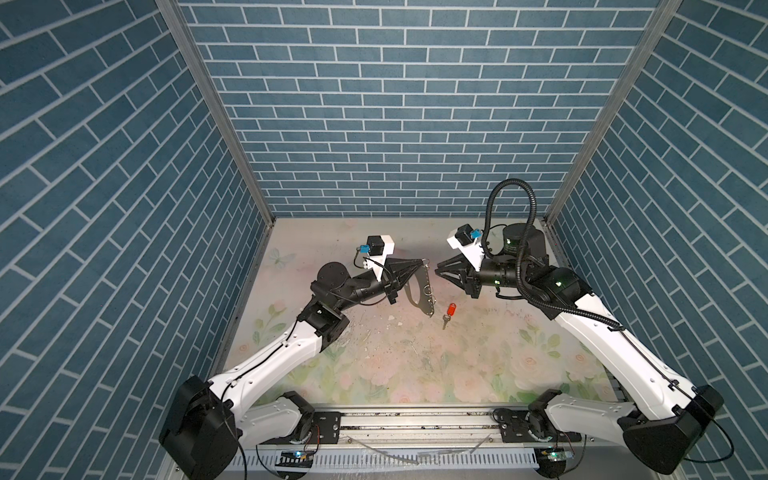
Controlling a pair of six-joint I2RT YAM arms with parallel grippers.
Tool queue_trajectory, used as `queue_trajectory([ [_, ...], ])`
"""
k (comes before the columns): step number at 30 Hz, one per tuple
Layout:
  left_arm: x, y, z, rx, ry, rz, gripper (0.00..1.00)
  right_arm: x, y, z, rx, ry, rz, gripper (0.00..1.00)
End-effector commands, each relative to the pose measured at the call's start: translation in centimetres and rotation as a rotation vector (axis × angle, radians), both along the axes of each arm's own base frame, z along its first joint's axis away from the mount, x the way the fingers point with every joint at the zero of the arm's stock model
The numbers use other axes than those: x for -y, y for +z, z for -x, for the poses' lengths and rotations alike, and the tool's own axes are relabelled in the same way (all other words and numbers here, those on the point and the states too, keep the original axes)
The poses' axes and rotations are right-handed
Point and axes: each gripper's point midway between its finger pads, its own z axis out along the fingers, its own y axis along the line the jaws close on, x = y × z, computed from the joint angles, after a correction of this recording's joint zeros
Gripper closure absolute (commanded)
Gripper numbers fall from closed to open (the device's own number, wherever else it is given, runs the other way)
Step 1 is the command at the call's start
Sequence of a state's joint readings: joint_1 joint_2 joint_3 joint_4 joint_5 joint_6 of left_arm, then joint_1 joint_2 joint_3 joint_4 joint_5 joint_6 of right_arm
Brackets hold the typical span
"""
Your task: Put the keys on the keyring
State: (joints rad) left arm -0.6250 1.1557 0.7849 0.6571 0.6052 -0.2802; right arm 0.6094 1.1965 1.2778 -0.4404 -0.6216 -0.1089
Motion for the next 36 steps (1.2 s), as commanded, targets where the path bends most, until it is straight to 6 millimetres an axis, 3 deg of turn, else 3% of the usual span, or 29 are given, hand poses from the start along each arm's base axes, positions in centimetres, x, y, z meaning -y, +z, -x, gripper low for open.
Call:
queue_trajectory([
  [1, -0.6, 1.7, 0.0, 0.044, 0.039, 0.025, 1.0, 0.0, -0.7, 0.5, -0.038, 0.018, -0.009, 0.8],
  [12, -0.9, 1.9, -0.7, 0.043, 0.081, 0.033, 1.0, -0.4, -2.4, 0.9, -0.121, 0.033, -0.026, 0.77],
  [21, -1.9, 2.0, -1.5, 0.042, 0.161, 0.053, 1.0, -1.7, -3.1, 0.5, -0.235, 0.035, -0.146, 0.75],
  [36, -1.8, 2.0, -1.6, 0.041, 0.159, 0.056, 1.0, -3.1, -4.6, -0.1, -0.329, 0.061, -0.203, 0.69],
])
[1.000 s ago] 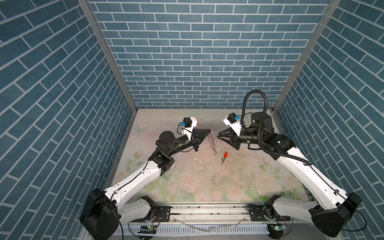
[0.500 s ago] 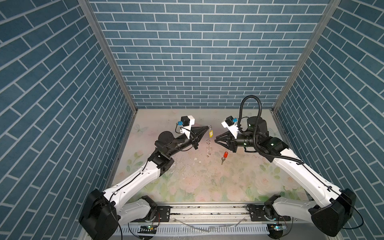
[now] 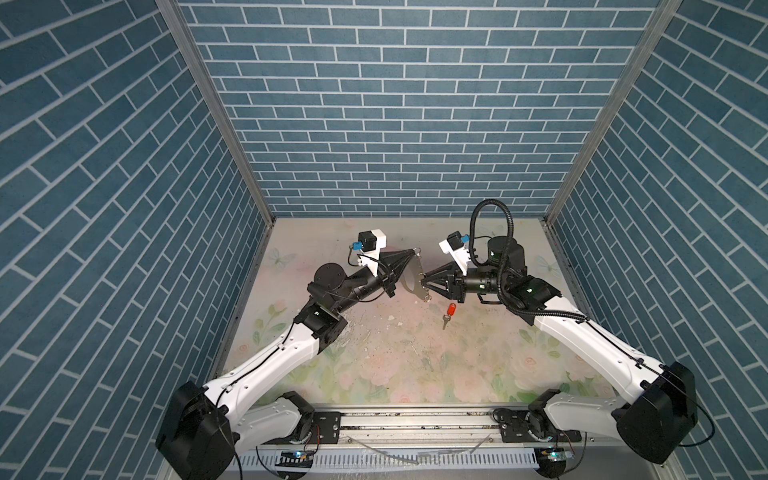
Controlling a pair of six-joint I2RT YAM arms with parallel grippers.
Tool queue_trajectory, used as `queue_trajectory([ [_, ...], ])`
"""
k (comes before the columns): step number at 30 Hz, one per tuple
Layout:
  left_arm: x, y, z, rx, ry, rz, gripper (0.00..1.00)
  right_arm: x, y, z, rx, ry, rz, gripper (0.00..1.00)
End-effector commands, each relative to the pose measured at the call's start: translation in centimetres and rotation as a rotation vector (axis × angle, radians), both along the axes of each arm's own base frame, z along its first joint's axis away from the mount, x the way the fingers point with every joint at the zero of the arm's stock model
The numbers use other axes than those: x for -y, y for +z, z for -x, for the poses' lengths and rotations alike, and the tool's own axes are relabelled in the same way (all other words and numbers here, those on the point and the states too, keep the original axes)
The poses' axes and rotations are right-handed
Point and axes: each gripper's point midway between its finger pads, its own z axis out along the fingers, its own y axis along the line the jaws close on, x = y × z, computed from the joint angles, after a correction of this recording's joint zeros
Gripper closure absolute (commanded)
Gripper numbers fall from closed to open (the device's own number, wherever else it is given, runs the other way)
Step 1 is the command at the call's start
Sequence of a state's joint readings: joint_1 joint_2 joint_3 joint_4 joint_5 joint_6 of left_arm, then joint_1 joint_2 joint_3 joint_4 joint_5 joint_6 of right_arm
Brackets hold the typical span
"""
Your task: Put the keys on the keyring
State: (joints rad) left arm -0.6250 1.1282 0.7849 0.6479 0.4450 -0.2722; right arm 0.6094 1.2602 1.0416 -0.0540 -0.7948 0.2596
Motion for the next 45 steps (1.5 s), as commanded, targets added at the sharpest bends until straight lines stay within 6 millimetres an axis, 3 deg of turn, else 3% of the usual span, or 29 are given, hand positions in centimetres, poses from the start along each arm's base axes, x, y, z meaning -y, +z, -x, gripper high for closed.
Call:
queue_trajectory([
  [1, -0.1, 1.0, 0.3, 0.041, 0.001, 0.018, 1.0, -0.3, -0.2, 0.0, -0.018, 0.013, -0.024, 0.69],
  [15, -0.4, 1.2, 0.5, 0.055, 0.008, 0.025, 1.0, -0.4, -0.8, 0.3, -0.037, 0.028, -0.018, 0.72],
  [26, -0.5, 1.2, 0.5, 0.054, 0.013, 0.027, 1.0, -1.3, -0.3, 2.1, -0.054, 0.129, -0.058, 0.72],
  [38, -0.7, 1.5, 0.7, 0.063, 0.012, 0.032, 1.0, -1.7, -1.1, 1.9, -0.069, 0.129, -0.045, 0.73],
  [45, -0.8, 1.5, 0.7, 0.065, 0.018, 0.034, 1.0, -1.8, -1.3, 2.0, -0.076, 0.136, -0.041, 0.79],
])
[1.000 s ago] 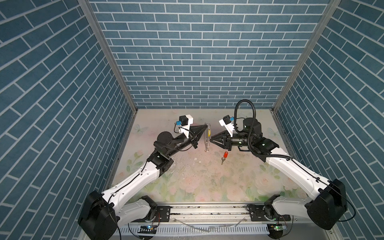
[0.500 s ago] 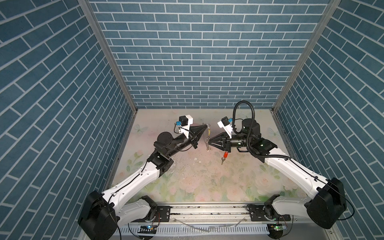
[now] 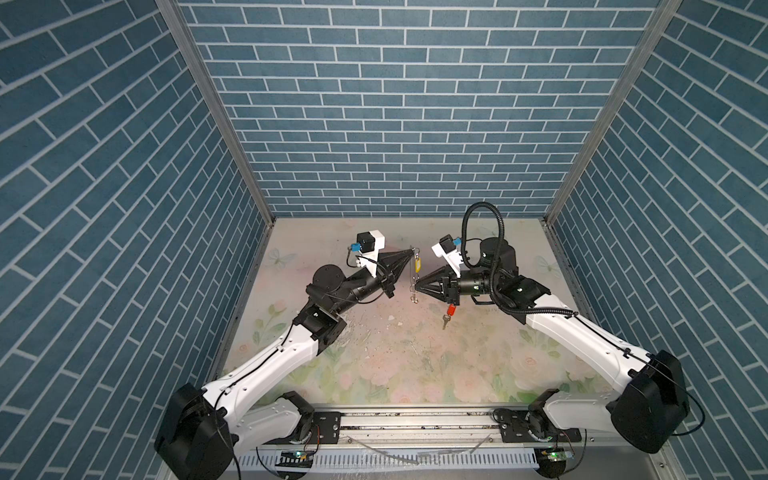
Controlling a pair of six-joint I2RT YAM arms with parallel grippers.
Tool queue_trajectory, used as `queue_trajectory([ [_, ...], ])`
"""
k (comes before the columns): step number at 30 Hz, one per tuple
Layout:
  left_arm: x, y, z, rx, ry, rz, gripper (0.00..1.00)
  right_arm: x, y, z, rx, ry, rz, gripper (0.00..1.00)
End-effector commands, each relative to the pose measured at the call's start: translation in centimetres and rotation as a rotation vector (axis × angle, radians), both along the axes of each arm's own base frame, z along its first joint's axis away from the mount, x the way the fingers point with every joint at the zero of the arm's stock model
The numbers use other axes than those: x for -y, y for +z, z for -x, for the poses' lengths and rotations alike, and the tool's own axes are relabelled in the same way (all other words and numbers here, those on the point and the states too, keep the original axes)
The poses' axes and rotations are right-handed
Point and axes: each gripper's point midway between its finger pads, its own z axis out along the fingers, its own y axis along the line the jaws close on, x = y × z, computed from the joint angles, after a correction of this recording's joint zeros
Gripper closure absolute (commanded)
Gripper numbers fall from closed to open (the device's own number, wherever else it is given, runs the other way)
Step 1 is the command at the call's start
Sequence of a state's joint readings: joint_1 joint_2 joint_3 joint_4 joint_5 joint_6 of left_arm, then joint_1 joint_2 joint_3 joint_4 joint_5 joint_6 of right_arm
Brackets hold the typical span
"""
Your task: Put the keys on the keyring
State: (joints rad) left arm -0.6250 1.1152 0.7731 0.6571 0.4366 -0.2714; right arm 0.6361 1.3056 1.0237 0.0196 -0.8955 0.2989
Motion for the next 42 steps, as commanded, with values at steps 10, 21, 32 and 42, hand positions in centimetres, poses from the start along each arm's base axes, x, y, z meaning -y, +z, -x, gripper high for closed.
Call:
queue_trajectory([
  [10, -0.6, 1.4, 0.6, 0.06, 0.014, 0.031, 1.0, -0.8, -0.9, 0.7, -0.032, 0.04, 0.002, 0.88],
  [21, -1.0, 1.4, 0.9, 0.068, 0.024, 0.034, 1.0, -0.6, -0.9, 0.6, -0.031, 0.015, 0.013, 1.0],
  [32, -2.4, 0.9, 1.3, 0.075, 0.087, 0.012, 1.0, 0.1, 0.0, -0.5, -0.024, -0.083, 0.028, 1.0],
  [42, -3.2, -0.5, 1.5, 0.057, 0.118, -0.005, 1.0, 0.7, 0.8, -2.2, -0.044, -0.191, 0.049, 1.0],
])
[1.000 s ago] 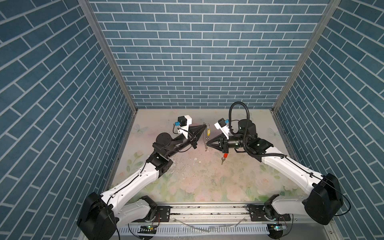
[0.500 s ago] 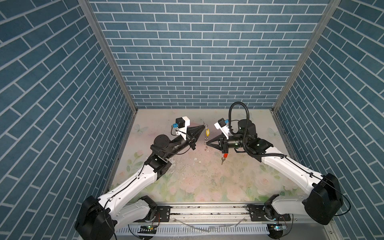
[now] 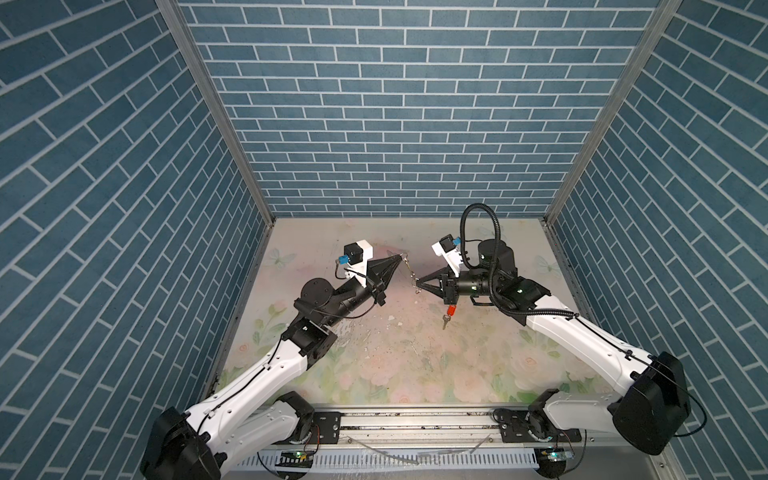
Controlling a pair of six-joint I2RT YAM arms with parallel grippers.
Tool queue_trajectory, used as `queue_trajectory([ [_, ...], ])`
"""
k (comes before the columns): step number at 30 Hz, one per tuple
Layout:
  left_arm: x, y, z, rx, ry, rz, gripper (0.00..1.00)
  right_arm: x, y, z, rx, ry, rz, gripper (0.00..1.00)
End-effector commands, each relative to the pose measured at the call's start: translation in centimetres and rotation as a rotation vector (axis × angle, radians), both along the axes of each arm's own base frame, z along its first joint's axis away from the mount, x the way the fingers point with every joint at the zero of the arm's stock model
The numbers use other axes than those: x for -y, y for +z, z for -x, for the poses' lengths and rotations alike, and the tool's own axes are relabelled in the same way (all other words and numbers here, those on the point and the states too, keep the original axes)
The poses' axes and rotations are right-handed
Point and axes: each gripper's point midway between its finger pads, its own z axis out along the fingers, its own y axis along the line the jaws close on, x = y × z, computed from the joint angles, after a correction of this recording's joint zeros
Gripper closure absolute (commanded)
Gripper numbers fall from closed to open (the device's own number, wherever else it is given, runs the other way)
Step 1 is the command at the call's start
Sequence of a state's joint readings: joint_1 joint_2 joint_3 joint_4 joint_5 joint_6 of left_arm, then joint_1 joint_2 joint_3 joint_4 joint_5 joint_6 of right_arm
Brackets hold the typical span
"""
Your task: Put the keys on the keyring
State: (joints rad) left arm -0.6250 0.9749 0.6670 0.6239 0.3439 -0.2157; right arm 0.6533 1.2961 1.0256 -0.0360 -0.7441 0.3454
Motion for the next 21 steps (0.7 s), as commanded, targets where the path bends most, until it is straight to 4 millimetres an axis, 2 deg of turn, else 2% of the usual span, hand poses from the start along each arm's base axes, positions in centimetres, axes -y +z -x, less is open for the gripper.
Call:
queue_trajectory([
  [1, -0.5, 0.4, 0.4, 0.028, 0.018, 0.005, 1.0, 0.4, 2.1, -0.8, 0.001, -0.061, -0.017, 1.0],
  [13, -0.7, 0.2, 0.5, 0.035, 0.024, -0.005, 1.0, 0.7, 3.4, -2.4, -0.064, -0.158, -0.019, 1.0],
  [21, -1.0, 0.2, 0.8, 0.046, 0.031, 0.002, 1.0, 1.5, 3.3, -4.0, -0.138, -0.267, 0.001, 1.0],
])
